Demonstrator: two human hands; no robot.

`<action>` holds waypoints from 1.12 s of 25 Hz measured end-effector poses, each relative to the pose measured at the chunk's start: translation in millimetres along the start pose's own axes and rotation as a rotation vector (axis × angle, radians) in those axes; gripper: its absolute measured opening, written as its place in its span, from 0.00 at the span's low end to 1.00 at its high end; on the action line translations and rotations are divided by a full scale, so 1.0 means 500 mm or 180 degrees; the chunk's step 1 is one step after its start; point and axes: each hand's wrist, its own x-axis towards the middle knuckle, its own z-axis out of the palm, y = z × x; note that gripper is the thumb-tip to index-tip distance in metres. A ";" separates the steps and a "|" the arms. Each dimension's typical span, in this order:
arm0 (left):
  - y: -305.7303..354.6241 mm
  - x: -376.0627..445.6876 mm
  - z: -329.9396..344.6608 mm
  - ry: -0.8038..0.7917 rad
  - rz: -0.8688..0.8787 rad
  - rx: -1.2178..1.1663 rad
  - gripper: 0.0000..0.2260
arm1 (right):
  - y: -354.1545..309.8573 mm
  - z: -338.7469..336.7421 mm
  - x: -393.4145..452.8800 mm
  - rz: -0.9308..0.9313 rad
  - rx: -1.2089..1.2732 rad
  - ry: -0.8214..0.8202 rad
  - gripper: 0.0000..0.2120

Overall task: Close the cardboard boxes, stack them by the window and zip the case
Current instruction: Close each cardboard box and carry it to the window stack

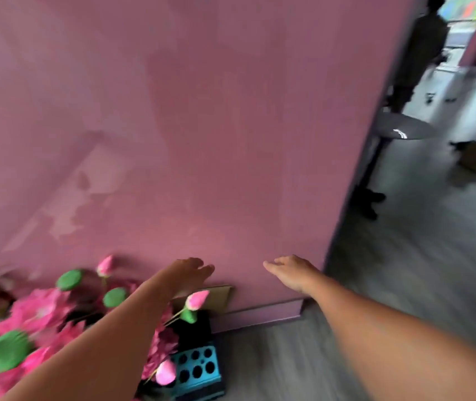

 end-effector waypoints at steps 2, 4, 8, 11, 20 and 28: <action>0.127 0.060 0.039 -0.0099 0.0289 0.0274 0.25 | 0.103 -0.078 0.004 0.0155 0.0203 0.0227 0.32; 0.246 0.108 0.078 -0.0278 0.0660 0.0762 0.27 | 0.192 -0.147 -0.005 0.0294 0.0299 0.0416 0.30; 0.489 0.185 0.160 -0.0576 0.1305 0.1082 0.29 | 0.378 -0.274 -0.025 0.0770 0.0450 0.0773 0.26; 0.641 0.244 0.225 -0.0792 0.1694 0.1112 0.28 | 0.489 -0.349 -0.032 0.1162 0.0536 0.0971 0.25; 1.076 0.501 0.370 -0.1256 0.2533 0.1164 0.21 | 0.709 -0.575 0.057 0.1832 0.1069 0.1646 0.21; 1.497 0.681 0.482 -0.1526 0.3135 0.1126 0.18 | 0.952 -0.831 0.155 0.2425 0.1110 0.1802 0.22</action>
